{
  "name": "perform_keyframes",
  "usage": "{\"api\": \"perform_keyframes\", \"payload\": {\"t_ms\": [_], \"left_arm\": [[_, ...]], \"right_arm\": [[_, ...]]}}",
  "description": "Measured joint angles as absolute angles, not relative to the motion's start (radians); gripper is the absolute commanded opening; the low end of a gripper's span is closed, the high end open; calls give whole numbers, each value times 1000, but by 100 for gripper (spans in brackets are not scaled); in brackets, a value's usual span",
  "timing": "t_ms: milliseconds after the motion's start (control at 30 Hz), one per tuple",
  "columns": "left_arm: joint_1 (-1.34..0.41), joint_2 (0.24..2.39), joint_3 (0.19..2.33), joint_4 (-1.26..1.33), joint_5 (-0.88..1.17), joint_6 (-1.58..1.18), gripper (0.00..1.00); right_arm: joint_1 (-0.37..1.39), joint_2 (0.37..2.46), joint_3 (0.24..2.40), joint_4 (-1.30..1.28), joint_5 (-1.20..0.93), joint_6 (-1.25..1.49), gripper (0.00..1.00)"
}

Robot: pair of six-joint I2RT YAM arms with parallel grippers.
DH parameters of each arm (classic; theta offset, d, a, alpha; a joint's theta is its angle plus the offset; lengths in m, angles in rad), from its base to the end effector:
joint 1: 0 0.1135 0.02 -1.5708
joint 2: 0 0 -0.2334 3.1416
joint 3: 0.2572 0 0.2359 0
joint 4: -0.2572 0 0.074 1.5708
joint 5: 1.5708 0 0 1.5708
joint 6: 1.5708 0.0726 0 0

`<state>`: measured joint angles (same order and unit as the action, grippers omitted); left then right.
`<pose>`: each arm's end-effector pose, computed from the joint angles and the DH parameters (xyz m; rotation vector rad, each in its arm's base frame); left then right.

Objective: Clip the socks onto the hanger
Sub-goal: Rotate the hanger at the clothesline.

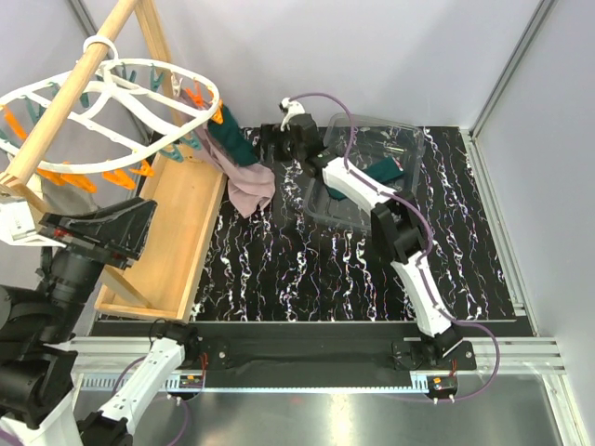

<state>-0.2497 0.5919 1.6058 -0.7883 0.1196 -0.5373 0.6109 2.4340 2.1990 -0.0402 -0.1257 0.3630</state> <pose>0.0350 -0.0179 0.5018 -0.0952 1.3823 -0.7415 0.4648 0.3366 0.2308 -0.3276 1.8913 0.7855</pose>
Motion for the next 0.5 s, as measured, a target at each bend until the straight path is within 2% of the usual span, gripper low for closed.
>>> {"api": "perform_keyframes", "payload": {"t_ms": [200,400,500], "left_arm": [[-250,595,1640,-788,126,-533,38],[-250,609,1659,-797,139,-532,32],[-250,619,1693,-807,146,-524,31]], "right_arm": [[613,2195,1927,-174,-115,332,100],[635,1885,1683,-189,-115,322,91],[713,1762,1609,-162,-121,311,83]]}}
